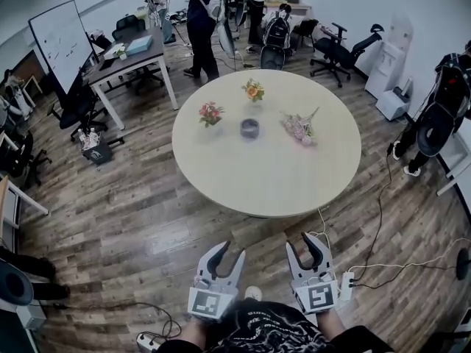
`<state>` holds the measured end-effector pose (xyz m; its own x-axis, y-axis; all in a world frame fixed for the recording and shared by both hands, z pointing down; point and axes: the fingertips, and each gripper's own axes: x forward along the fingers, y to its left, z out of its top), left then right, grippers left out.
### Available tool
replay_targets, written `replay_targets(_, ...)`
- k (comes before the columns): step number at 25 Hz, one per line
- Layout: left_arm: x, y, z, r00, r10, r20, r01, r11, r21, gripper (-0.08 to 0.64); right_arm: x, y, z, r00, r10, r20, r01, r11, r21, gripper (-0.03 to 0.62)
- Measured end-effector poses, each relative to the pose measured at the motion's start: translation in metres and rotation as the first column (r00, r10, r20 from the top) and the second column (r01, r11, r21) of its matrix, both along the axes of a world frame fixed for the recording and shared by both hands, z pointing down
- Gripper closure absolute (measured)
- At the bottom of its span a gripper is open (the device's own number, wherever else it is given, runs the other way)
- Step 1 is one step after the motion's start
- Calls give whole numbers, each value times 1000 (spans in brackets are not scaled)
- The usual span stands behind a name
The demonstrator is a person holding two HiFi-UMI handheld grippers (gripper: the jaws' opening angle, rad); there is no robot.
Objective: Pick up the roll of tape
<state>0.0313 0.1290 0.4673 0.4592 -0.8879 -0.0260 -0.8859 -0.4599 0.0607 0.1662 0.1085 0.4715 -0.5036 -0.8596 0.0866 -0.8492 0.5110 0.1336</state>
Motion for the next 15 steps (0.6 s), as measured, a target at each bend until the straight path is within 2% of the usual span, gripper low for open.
replay_targets(4,6,-7,9,1000,8,9,-8,1000,-24,397,4,-7,5,1000,-10,2,10,1000,-21,439)
replay_targets(9,6,-21,12,1000,11,11,-10,999,-33,399,7,-21,2,1000,27,6,-27,1000,-13,462)
replay_targets(12,1,-40,18,1000,28,9,-27,999,-33,399,3,-37,2,995,48,85,-51,998,32,488)
replay_targets(15,-4,-64,20,999,48,3,-48,998,-45,399,-6,-56,1,996,61,66,-65,996,54,479)
